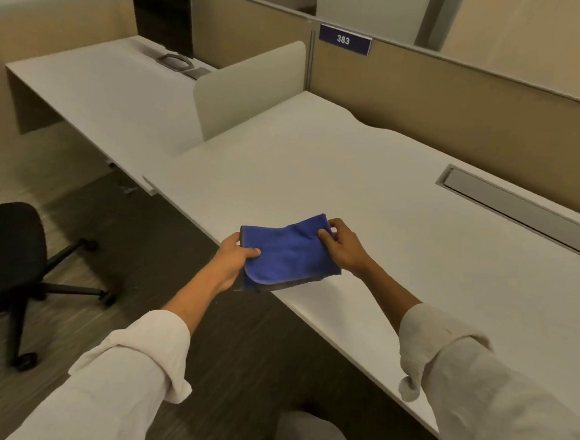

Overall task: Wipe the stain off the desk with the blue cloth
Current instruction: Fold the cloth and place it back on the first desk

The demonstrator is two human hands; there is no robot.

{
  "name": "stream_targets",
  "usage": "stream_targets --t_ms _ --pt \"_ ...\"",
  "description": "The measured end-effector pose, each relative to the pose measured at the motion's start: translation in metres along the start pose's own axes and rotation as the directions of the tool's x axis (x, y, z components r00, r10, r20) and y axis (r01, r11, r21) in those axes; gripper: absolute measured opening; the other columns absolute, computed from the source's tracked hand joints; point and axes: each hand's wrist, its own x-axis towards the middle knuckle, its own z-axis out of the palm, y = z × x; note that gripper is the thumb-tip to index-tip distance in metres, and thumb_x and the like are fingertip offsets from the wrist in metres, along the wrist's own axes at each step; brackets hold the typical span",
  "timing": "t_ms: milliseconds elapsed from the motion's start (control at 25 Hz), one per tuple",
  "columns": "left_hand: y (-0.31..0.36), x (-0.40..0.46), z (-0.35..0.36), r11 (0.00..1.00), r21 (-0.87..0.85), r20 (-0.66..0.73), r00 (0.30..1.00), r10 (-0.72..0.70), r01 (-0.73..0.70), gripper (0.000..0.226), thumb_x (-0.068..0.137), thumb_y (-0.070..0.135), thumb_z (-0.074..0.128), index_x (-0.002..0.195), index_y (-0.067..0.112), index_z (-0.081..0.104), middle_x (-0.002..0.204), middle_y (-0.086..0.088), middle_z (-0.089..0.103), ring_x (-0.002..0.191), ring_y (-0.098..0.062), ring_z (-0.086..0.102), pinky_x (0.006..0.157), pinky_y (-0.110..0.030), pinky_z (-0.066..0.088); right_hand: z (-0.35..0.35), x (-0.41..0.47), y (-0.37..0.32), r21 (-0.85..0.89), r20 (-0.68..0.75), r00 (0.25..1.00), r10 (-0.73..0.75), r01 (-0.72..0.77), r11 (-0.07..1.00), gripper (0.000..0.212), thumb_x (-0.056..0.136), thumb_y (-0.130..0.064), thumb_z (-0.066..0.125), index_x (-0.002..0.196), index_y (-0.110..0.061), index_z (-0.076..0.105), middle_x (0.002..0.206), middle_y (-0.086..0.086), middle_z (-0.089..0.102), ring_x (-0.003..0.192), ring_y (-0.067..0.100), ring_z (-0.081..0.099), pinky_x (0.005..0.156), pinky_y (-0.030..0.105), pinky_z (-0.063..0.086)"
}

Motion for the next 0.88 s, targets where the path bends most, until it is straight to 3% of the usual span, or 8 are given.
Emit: stream_targets --t_ms 120,240,440,600,680,760,800,880 --pt "0.005 0.037 -0.027 1.000 0.006 -0.152 0.988 -0.003 0.004 0.053 0.086 0.005 0.067 0.134 0.015 0.049 0.127 -0.007 0.061 0.110 -0.024 0.063 0.089 -0.039 0.056 0.030 0.068 -0.023 -0.157 0.015 0.986 -0.167 0.167 0.973 0.034 0.103 -0.035 0.043 0.128 -0.013 0.046 0.112 0.011 0.067 0.096 0.026 0.064 0.087 0.043 0.054" --pt "0.014 0.072 -0.056 0.994 0.106 -0.232 0.972 0.035 -0.010 0.054 0.088 0.010 0.066 0.137 0.018 0.044 0.130 -0.006 0.059 0.114 -0.025 0.062 0.092 -0.043 0.056 0.057 0.136 -0.037 -0.198 0.087 0.977 -0.193 0.207 0.958 0.033 0.102 -0.034 0.045 0.128 -0.015 0.046 0.107 0.011 0.068 0.096 0.029 0.065 0.084 0.039 0.053" --pt "0.042 0.141 -0.103 0.990 0.137 -0.390 0.916 0.097 -0.046 0.040 0.092 0.009 0.062 0.127 0.020 0.046 0.130 -0.012 0.059 0.113 -0.027 0.062 0.094 -0.046 0.055 0.096 0.247 -0.070 -0.124 0.252 0.952 -0.175 0.211 0.970 0.044 0.099 -0.029 0.054 0.140 -0.020 0.041 0.126 0.012 0.062 0.112 0.027 0.060 0.093 0.035 0.048" --pt "0.075 0.199 -0.130 0.991 0.106 -0.532 0.837 0.124 -0.080 0.043 0.093 0.011 0.061 0.132 0.016 0.043 0.135 -0.010 0.055 0.121 -0.028 0.057 0.096 -0.045 0.053 0.119 0.326 -0.110 -0.082 0.251 0.895 -0.370 0.401 0.913 0.044 0.098 -0.011 0.051 0.141 -0.017 0.049 0.134 0.010 0.061 0.122 0.025 0.056 0.105 0.033 0.044" --pt "0.085 0.224 -0.134 0.983 0.176 -0.630 0.761 0.155 -0.054 0.048 0.091 0.010 0.063 0.133 0.013 0.041 0.137 -0.012 0.051 0.122 -0.030 0.054 0.093 -0.039 0.052 0.132 0.366 -0.119 -0.116 0.221 0.871 -0.440 0.471 0.874 0.041 0.097 -0.010 0.051 0.138 -0.013 0.053 0.140 0.011 0.055 0.128 0.029 0.052 0.108 0.038 0.042" --pt "0.085 0.242 -0.131 0.893 0.436 -0.723 0.634 0.274 0.111 0.056 0.087 0.012 0.067 0.135 0.006 0.039 0.142 -0.017 0.043 0.127 -0.035 0.047 0.093 -0.041 0.048 0.146 0.392 -0.114 -0.431 0.293 0.882 -0.368 0.466 0.773 0.045 0.100 -0.027 0.048 0.144 -0.017 0.046 0.155 0.012 0.036 0.138 0.033 0.037 0.107 0.050 0.039" --pt "0.080 0.249 -0.128 0.782 0.588 -0.699 0.617 0.363 0.205 0.059 0.087 0.015 0.066 0.138 0.004 0.038 0.148 -0.018 0.036 0.133 -0.038 0.039 0.099 -0.045 0.044 0.154 0.399 -0.105 -0.592 0.334 0.895 -0.294 0.442 0.673 0.051 0.102 -0.037 0.042 0.149 -0.018 0.038 0.161 0.010 0.024 0.143 0.033 0.027 0.109 0.053 0.035" --pt "0.068 0.255 -0.117 0.499 0.832 -0.498 0.723 0.479 0.243 0.065 0.094 0.027 0.056 0.147 0.002 0.029 0.160 -0.018 0.019 0.147 -0.037 0.018 0.116 -0.048 0.023 0.165 0.392 -0.086 -0.711 0.394 0.889 -0.234 0.456 0.535 0.062 0.103 -0.048 0.028 0.156 -0.016 0.018 0.166 0.007 0.009 0.150 0.029 0.012 0.116 0.056 0.022"
